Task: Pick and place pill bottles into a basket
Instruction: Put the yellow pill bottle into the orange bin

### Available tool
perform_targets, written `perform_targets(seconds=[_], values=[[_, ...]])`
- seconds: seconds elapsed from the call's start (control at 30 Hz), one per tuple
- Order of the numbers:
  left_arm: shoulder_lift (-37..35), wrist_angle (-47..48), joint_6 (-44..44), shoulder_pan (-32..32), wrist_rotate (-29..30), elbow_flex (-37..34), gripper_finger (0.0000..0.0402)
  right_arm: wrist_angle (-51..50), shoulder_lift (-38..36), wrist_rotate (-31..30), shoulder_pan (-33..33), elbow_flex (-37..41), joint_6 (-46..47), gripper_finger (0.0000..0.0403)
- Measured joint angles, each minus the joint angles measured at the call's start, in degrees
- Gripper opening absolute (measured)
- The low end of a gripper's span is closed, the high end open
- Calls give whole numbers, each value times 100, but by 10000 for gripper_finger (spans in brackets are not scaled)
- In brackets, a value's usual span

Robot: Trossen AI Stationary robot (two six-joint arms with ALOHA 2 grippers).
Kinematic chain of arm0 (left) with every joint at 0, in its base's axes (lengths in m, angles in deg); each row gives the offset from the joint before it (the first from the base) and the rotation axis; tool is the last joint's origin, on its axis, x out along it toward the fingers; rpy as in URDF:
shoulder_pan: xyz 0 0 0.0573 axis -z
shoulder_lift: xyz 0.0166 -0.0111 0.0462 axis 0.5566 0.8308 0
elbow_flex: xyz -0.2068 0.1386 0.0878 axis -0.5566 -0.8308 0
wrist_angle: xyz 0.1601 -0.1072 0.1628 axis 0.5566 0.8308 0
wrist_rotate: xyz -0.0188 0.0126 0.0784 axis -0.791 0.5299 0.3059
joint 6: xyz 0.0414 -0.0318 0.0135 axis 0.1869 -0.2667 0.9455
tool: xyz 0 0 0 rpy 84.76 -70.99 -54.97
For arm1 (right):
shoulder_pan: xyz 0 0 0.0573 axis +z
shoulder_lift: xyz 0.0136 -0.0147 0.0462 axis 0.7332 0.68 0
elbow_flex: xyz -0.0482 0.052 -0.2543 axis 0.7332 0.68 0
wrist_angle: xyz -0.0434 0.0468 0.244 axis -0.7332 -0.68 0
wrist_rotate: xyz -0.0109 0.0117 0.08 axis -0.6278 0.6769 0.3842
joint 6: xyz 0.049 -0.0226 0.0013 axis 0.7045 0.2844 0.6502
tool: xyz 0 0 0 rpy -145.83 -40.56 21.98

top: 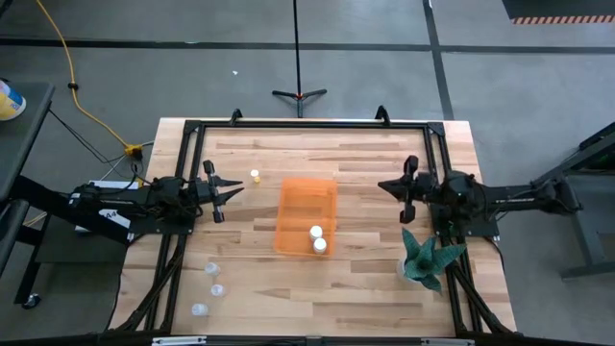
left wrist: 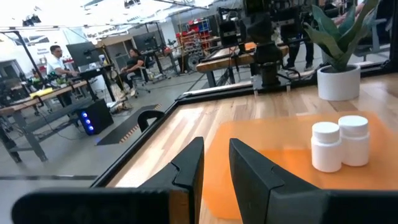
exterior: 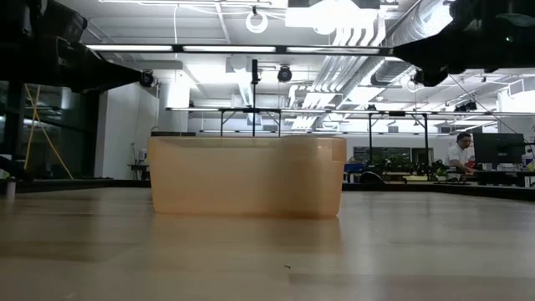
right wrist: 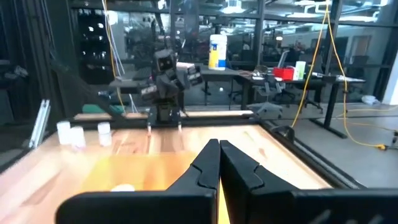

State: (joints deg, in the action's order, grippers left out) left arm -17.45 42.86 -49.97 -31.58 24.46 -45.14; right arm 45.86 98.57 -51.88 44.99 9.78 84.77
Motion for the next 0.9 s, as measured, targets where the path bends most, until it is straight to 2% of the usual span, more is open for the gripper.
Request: perform_targets(seconds=[0.23,0.33,0.57,0.73,0.83,0.9], values=[[0,-2,-2,1,-2,0,111,-167,-405,-565,347,351,90,0],[0,-4,0,2,-2,0,111,-280,-685,-429,344,354,117,0],[0,-4,-146,2,-22,-1,111,-1301,-1403,-267,346,356,289,0],[2,-6,-149,2,-20,0,111,-971,-1583,14,346,587,11,0],[2,-9,-170,2,-18,0,111,-1259,-1568,-221,344,614,221,0],[1,-12,-165,2,-17,0,111,-1080,-1570,-362,340,614,226,0]])
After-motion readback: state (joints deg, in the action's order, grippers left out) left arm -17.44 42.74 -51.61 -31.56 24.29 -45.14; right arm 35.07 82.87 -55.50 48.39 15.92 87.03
